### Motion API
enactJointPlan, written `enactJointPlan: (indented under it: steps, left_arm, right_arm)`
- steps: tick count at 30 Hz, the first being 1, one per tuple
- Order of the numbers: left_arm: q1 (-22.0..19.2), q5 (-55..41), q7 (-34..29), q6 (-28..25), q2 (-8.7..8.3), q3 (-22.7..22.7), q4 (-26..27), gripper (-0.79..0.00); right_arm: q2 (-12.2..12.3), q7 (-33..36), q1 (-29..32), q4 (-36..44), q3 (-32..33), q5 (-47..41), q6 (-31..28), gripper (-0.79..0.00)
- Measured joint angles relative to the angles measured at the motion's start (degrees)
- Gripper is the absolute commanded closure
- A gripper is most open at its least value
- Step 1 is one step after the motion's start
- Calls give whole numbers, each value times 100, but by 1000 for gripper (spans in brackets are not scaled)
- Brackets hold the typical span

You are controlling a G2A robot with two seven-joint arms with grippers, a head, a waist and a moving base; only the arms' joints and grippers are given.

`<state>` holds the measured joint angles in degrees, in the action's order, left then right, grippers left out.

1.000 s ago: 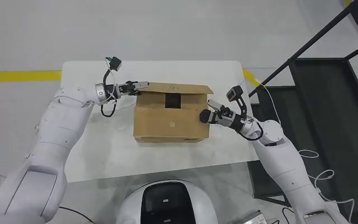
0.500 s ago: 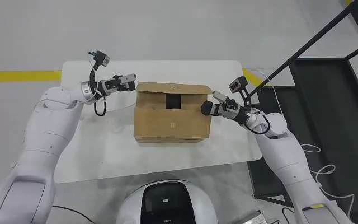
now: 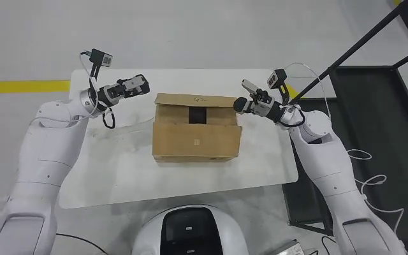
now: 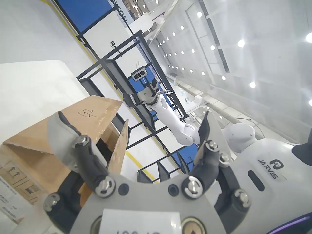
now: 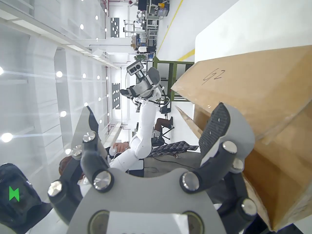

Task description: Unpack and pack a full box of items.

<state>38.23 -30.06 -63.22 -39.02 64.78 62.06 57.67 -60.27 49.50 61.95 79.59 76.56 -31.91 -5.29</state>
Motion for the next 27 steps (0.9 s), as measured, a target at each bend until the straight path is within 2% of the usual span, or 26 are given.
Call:
enactJointPlan:
  steps: [15,22,27]
  left_arm:
    - [-276,291,135,91,204,-490,-562,-785]
    - [-388,282,152,53,287,-610,-784,-785]
    - [-415,278,123,28,301,-595,-883,-785]
  right_arm:
    - [57,103,245,5,124,93,849,-785]
    - [35,129,192,-71,-36,200,895,-785]
    - [0,125,184,-70,-20,-194,807,-785]
